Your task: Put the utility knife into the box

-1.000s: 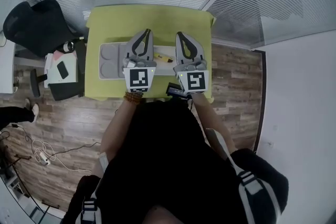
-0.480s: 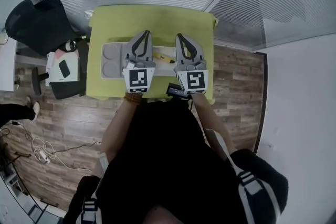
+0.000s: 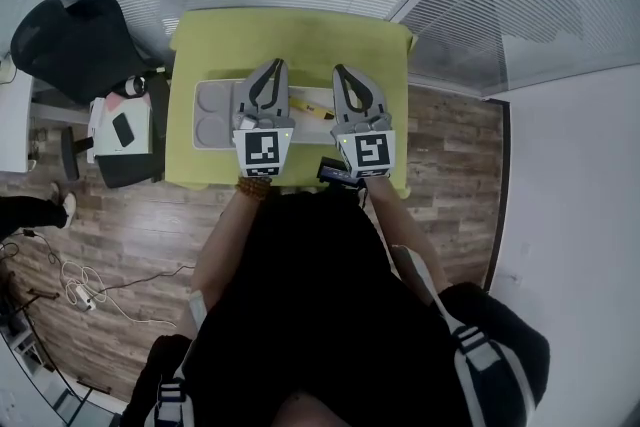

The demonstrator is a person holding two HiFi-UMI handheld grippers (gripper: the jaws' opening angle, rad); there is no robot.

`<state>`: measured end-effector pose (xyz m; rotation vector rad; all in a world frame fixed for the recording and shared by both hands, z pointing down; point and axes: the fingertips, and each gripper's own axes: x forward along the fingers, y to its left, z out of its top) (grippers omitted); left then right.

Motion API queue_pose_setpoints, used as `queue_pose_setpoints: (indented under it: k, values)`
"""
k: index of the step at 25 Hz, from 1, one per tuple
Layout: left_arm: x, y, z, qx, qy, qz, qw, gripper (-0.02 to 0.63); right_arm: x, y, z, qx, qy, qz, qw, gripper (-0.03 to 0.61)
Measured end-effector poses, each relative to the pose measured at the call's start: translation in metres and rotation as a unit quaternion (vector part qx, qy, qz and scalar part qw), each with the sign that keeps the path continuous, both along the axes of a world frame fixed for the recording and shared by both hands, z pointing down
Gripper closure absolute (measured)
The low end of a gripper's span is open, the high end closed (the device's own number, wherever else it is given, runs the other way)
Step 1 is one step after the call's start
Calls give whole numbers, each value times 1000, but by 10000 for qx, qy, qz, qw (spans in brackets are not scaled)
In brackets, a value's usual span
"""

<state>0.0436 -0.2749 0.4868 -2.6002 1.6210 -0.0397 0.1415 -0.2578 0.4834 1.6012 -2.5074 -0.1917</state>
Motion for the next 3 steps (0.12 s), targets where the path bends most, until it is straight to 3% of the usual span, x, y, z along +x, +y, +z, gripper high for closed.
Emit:
queue_pose_setpoints:
  k: [3]
  values:
    - [1,1,4,-46,-14,6,10000,597,0,-1,3,-65,2,-47,10000,580]
